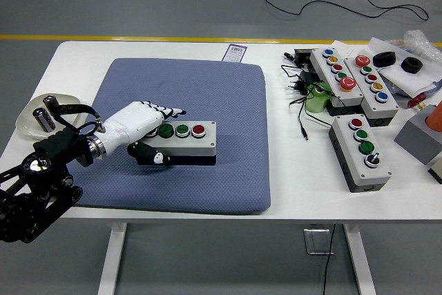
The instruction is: Pick up the button,place it on the desk,press the button,press the button
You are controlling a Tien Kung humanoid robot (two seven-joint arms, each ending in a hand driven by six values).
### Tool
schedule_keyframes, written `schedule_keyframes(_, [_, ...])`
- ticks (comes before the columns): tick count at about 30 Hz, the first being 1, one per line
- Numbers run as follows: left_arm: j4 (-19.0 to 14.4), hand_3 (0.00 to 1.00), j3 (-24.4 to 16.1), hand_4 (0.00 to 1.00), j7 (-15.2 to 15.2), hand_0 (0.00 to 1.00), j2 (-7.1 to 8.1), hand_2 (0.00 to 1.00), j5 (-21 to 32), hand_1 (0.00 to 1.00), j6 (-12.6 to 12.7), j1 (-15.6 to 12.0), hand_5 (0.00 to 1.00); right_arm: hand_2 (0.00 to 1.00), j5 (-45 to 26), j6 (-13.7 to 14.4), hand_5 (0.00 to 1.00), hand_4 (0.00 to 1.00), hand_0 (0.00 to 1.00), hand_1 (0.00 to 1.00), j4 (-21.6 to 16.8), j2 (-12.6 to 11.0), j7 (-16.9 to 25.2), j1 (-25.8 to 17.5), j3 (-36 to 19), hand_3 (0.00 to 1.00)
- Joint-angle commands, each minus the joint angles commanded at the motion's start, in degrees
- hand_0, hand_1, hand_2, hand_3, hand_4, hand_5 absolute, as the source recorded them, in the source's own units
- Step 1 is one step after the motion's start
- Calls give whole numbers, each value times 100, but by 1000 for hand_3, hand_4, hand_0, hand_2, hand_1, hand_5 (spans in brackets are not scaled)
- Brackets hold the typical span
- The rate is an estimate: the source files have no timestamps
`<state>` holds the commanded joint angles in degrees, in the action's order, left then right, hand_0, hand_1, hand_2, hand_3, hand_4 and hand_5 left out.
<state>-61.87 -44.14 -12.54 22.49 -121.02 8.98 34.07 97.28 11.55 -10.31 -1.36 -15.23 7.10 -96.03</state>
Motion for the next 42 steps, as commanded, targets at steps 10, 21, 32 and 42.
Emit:
schedule_keyframes(10, [-1608, 988, -1229, 975, 385, 944, 85, 993, 278, 938, -306, -618, 725, 675, 26, -9, 285, 433, 652, 653, 0, -3, 5, -12, -27, 590])
schedule_keyframes(21, [-2932, 635, -1039, 693, 2052, 2, 28, 2, 372, 2, -178, -835, 998, 675, 5, -10, 284, 433, 652, 653, 0, 0, 8, -9, -16, 590])
schedule_keyframes(32, [-2888, 649, -868, 644, 2999, 2, -11, 2, 626, 2, -1438, -737, 998, 675, -4, -10, 284, 433, 652, 652, 0, -7, 8, 1, -1, 590])
schedule_keyframes(42, [-2770, 672, -695, 623, 3120, 2, -22, 2, 624, 2, -1602, -792, 998, 674, 26, -14, 284, 432, 651, 652, 0, -6, -2, 2, -4, 589])
